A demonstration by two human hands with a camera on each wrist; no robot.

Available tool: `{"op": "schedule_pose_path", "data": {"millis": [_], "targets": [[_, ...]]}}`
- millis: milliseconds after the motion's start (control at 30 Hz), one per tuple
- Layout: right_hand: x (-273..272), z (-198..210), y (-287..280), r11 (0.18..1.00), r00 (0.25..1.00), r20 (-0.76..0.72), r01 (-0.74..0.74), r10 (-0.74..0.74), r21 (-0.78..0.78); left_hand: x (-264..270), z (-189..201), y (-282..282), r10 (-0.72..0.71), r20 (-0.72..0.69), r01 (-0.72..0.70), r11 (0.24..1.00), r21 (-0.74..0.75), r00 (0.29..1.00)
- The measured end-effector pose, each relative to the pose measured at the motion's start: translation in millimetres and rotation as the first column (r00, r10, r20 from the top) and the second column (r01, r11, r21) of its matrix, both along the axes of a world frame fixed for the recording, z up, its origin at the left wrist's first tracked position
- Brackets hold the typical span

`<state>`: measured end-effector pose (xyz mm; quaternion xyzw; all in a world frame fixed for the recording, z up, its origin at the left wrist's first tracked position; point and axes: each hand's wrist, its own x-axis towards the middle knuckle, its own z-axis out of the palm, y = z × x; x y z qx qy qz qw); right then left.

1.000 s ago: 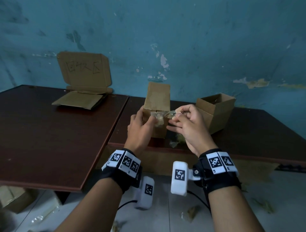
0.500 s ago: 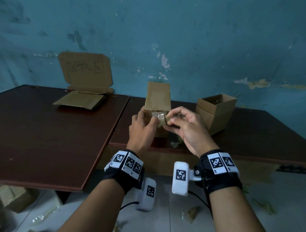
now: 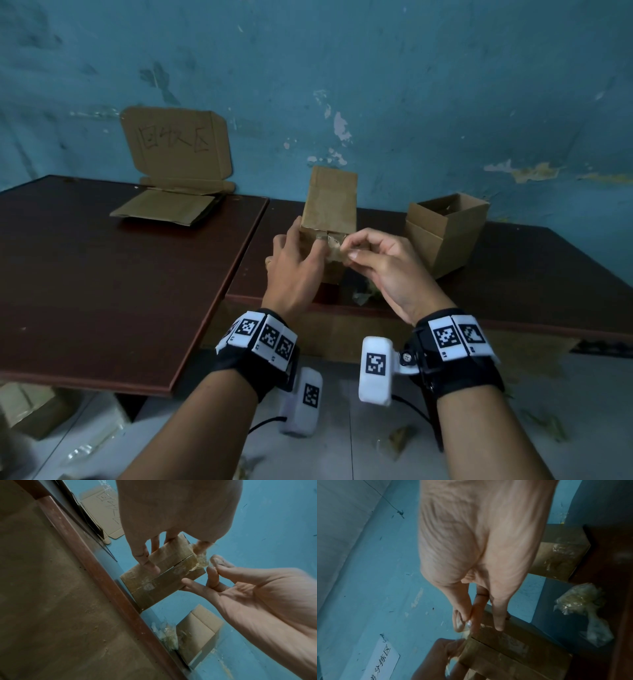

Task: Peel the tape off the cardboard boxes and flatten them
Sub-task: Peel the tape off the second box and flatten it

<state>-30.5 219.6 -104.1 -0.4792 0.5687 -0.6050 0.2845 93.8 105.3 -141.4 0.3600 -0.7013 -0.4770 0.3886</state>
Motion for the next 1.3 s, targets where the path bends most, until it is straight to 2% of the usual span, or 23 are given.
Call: {"op": "schedule_pose_path", "data": {"millis": [200, 433, 567, 733, 867, 967, 1300], "targets": [[4, -7, -10, 0.994, 0.991, -0.078, 0.107, -0.109, -0.029, -4, -9, -7, -0.027, -0.013, 0.027, 0.999, 0.027, 1.000], [8, -13, -21, 0.967, 0.947, -0.198, 0.250, -0.254, -0.042, -2, -6, -5, -0.031, -0.003, 0.031, 0.999, 0.013, 1.000], [10, -11, -21, 0.946, 0.919, -0.222, 0.320, -0.325, -0.060, -7, -10, -7, -0.052, -0.094, 0.063, 0.992, 0.113, 0.994], [15, -12, -23, 0.895, 0.829, -0.337, 0.421, -0.446, -0.150, -9, -5, -10, -0.047, -0.220, 0.101, 0.965, 0.241, 0.974], [17, -12, -24, 0.905, 0.824, -0.375, 0.388, -0.424, -0.173, -8, 0, -7, -0.053, -0.348, 0.187, 0.913, 0.364, 0.936], [20, -13, -22, 0.931, 0.835, -0.413, 0.333, -0.363, -0.146, -5, 1, -8, -0.045, -0.362, 0.196, 0.900, 0.391, 0.931], [27, -15, -25, 0.902, 0.737, -0.524, 0.386, -0.426, -0.191, -10, 3, -6, -0.046, -0.323, 0.171, 0.914, 0.368, 0.945]]}}
